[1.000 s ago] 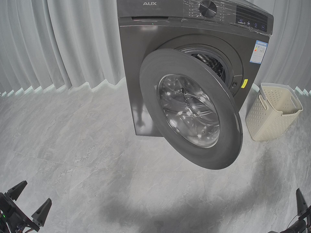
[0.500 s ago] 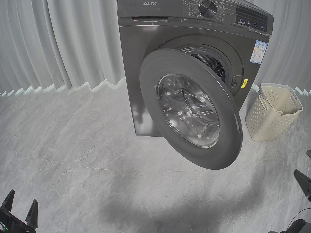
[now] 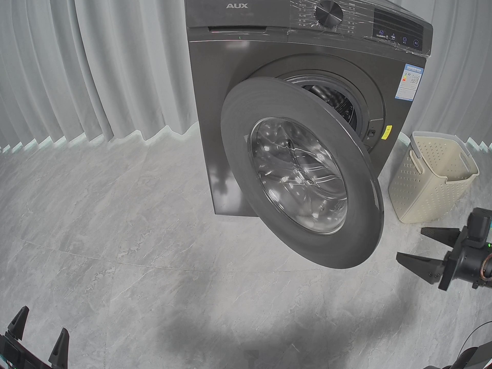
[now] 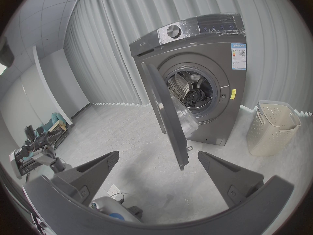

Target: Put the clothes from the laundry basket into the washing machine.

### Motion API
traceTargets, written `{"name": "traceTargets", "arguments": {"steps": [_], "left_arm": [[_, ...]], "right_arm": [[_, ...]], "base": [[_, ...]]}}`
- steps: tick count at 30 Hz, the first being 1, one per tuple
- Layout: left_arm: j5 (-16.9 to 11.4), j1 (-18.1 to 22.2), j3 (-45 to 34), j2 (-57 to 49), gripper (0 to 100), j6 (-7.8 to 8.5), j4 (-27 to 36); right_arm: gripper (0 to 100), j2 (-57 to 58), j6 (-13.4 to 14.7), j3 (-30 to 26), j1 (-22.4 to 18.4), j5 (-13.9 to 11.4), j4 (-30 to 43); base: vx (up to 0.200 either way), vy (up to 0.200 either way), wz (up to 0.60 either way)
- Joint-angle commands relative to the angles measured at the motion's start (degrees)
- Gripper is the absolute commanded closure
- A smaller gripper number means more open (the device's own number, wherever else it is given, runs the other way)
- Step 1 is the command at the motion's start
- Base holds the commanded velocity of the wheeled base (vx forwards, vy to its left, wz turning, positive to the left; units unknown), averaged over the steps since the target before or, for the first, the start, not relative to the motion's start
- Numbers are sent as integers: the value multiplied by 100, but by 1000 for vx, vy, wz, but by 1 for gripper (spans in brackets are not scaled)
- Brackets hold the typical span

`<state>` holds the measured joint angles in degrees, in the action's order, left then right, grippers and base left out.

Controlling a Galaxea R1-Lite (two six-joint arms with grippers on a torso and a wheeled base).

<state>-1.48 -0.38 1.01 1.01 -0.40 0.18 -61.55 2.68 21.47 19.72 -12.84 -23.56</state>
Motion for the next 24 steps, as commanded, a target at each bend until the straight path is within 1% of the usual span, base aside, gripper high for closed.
{"name": "traceTargets", "arguments": {"steps": [1, 4, 6, 9, 11, 12, 13, 14, 17, 18, 19, 24], "left_arm": [[-11, 3, -92, -101, 0, -4, 17], [-11, 3, -92, -101, 0, 14, 17], [-11, 3, -92, -101, 0, 5, 17], [-11, 3, -92, -101, 0, -4, 17], [-11, 3, -92, -101, 0, -4, 17], [-11, 3, -92, -101, 0, -4, 17], [-11, 3, -92, -101, 0, 5, 26], [-11, 3, -92, -101, 0, 5, 17], [-11, 3, -92, -101, 0, 14, 17], [-11, 3, -92, -101, 0, 14, 17], [-2, 3, -92, -101, 0, 40, 17], [-11, 3, -92, -101, 0, 23, 17]], "right_arm": [[0, -1228, 22, 323, -65, 115, -465], [0, -1571, 31, 534, -100, 124, -605], [0, -1852, 31, 683, -197, 132, -764], [0, -2019, 31, 754, -294, 150, -904], [0, -2230, 39, 842, -382, 370, -1124], [0, -2274, 39, 850, -399, 405, -1168], [0, -2379, 48, 833, -461, 528, -1388], [0, -2423, 57, 833, -513, 563, -1520], [0, -2476, 66, 824, -812, 598, -1871], [0, -2476, 66, 824, -812, 598, -1871], [0, -2493, 57, 842, -1023, 616, -1959], [0, -2511, 48, 1000, -1656, 633, -2117]], "base": [[0, 0, 0], [0, 0, 0], [0, 0, 0], [0, 0, 0], [0, 0, 0], [0, 0, 0], [0, 0, 0], [0, 0, 0], [0, 0, 0], [0, 0, 0], [0, 0, 0], [0, 0, 0]]}}
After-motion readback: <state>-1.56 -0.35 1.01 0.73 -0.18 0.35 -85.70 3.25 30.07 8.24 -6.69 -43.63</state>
